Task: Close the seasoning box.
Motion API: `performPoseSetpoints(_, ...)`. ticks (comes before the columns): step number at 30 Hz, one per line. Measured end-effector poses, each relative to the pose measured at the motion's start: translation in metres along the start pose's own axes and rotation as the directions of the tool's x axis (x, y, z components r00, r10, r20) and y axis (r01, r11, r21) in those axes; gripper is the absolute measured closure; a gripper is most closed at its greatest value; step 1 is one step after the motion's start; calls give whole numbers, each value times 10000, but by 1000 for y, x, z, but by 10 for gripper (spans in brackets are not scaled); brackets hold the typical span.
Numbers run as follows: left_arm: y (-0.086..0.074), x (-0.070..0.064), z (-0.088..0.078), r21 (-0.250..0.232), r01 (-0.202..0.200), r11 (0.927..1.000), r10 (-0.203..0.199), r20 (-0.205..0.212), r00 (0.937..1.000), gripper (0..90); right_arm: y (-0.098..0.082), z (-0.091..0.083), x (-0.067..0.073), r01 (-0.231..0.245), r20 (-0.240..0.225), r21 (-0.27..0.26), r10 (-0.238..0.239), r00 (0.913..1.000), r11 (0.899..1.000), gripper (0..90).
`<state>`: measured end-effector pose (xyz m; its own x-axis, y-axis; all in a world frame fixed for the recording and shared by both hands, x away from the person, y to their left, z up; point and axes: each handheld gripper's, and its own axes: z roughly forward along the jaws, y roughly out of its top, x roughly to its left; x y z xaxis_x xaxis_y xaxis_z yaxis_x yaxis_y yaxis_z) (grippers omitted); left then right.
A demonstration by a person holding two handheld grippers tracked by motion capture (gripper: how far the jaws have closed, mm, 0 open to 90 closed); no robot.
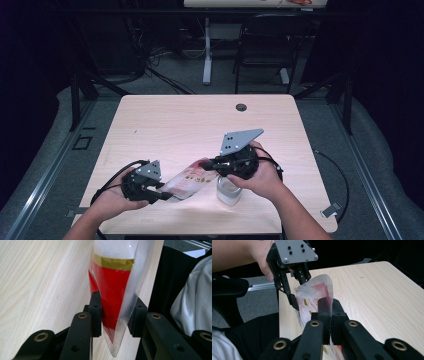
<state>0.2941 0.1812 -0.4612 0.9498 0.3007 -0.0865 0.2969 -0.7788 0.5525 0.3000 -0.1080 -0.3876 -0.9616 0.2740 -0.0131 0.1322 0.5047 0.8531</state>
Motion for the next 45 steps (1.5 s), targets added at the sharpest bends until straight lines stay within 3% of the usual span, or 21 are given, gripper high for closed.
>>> performPoseSetpoints(16,11,-2,-8,749,-91,9971,94,-39,9999,700,-13,-4,0,-244,4,-551,245,9997,9982,894)
performPoseSetpoints(45,6,0,-15,961,-27,9954,28,-13,10000,706,-39,4,-2,-919,-46,-992,919,9958,9908,895)
